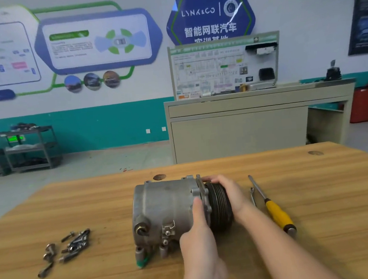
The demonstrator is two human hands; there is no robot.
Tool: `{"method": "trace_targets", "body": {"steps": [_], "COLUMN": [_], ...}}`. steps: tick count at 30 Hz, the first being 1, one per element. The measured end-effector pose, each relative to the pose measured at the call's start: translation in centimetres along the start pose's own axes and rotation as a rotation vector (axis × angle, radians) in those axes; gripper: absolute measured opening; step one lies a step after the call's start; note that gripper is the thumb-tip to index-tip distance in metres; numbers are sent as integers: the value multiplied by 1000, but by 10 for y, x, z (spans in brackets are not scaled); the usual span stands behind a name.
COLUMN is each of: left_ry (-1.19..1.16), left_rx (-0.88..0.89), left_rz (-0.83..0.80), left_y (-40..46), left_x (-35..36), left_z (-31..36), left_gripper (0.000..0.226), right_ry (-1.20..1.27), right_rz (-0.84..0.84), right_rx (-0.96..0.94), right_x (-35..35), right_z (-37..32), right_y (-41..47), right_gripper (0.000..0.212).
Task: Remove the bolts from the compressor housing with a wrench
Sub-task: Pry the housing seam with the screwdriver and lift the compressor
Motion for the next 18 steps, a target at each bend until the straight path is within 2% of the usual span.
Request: {"method": "trace_targets", "body": {"steps": [4,8,11,13,15,18], "left_ry": [15,97,197,288,348,382], "left_rx": [1,-79,-145,-149,-133,-96], "left_rz": [-29,-60,-67,-48,-21,0], "left_y": [5,1,3,11,20,31], "left_x": [-3,-21,-38,-49,-56,-52], "left_z": [16,41,63,78,89,96], "left_gripper": [45,32,42,53,55,63], "right_ry": [-58,-157,-242,-273,-278,-173], "right_rz": [96,298,410,429,405,200], "right_rx": [-86,-118,-119,-142,-139,88], "right_x": [-3,-13,-25,-28,-25,-2], "right_z": [0,-2,-13,-21,-24,0], "right_y": [-3,-17,-26,-28,-26,-17], "right_gripper": [28,32,39,38,34,44]}}
Point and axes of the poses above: each hand's wrist, its own y-axis towards the middle knuckle, its own x-axis out of the palm, z = x × y, the point moved 10 cm from there along y, towards the middle knuckle, and after that the axes turned 15 degrees about -x, right-handed, at the moved point
